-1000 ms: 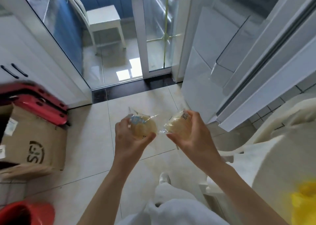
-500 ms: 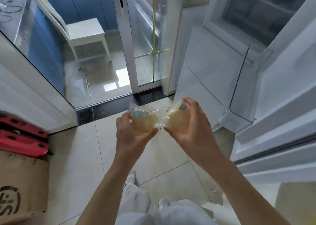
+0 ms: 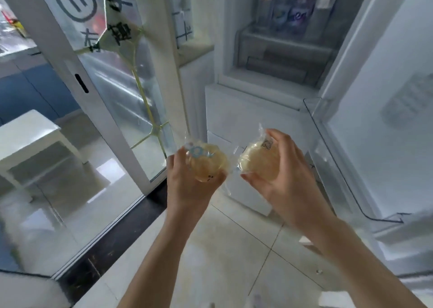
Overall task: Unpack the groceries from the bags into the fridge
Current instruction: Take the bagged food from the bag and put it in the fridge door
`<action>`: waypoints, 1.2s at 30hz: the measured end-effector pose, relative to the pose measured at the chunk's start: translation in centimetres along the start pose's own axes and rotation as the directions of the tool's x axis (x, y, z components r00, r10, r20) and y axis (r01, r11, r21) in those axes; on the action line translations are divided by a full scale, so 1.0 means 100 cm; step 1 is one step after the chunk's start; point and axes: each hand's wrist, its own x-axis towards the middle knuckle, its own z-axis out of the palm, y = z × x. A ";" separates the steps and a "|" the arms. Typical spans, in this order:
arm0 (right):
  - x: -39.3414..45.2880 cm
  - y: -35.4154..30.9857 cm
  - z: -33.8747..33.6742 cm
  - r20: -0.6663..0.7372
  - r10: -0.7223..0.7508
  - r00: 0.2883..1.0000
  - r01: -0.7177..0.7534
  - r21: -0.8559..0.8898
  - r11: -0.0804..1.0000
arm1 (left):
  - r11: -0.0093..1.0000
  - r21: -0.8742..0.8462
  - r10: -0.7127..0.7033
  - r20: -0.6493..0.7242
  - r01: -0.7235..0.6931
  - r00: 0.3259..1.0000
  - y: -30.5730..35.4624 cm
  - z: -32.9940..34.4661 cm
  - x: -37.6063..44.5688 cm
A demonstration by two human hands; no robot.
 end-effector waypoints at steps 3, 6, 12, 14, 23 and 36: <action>0.023 -0.005 -0.005 -0.098 0.009 0.995 -0.018 -0.084 0.996 | 0.997 -0.056 0.064 0.069 -0.060 0.996 0.016 0.007 0.036; 0.049 -0.009 -0.017 -0.195 -0.030 0.980 0.001 -0.151 0.989 | 0.986 -0.090 0.149 0.113 -0.139 0.982 0.039 0.020 0.069; 0.095 -0.015 -0.050 -0.314 -0.092 0.945 0.017 -0.234 0.972 | 0.952 -0.177 0.277 0.153 -0.250 0.949 0.083 0.051 0.127; 0.107 -0.017 -0.060 -0.352 -0.123 0.928 0.018 -0.287 0.958 | 0.934 -0.206 0.326 0.145 -0.294 0.934 0.094 0.061 0.144; 0.152 -0.041 -0.101 -0.469 -0.176 0.865 -0.073 -0.466 0.882 | 0.848 -0.328 0.494 0.203 -0.417 0.845 0.155 0.099 0.201; 0.203 -0.080 -0.163 -0.663 -0.162 0.731 -0.375 -0.588 0.717 | 0.683 -0.548 0.698 0.293 -0.484 0.654 0.256 0.137 0.261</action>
